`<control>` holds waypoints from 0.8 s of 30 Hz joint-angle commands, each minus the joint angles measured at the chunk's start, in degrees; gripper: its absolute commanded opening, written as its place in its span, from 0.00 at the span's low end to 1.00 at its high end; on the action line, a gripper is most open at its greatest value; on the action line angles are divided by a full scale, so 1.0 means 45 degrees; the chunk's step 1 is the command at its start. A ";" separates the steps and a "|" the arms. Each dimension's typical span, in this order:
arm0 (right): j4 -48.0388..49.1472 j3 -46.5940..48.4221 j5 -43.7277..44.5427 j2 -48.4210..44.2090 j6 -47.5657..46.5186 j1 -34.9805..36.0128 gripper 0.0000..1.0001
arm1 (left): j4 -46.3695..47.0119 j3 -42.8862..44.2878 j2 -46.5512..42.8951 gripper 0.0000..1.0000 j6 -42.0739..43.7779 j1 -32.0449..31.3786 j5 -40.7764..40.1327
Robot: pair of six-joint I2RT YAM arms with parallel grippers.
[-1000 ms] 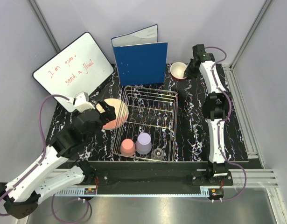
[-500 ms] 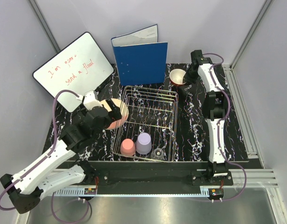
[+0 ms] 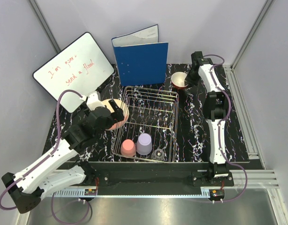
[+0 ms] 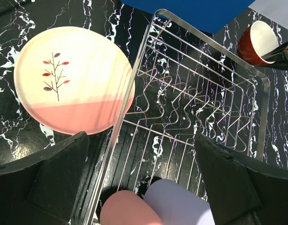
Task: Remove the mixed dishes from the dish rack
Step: Place the bowl at the center of the board.
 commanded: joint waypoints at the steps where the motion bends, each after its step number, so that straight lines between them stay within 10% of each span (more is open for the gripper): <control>1: 0.0037 -0.0085 0.0104 -0.0123 -0.0228 0.0087 0.00 | 0.0586 -0.0191 0.0001 0.99 -0.0228 0.0038 0.0190; 6: 0.0037 -0.0319 0.0085 -0.0026 -0.0326 0.0126 0.02 | 0.0586 -0.0270 0.0001 0.99 -0.0287 0.0038 0.0229; 24: 0.0544 0.0674 -0.1573 -0.2074 0.0823 0.0068 0.58 | 0.0626 -0.0173 0.0001 0.99 -0.0053 0.0038 0.0269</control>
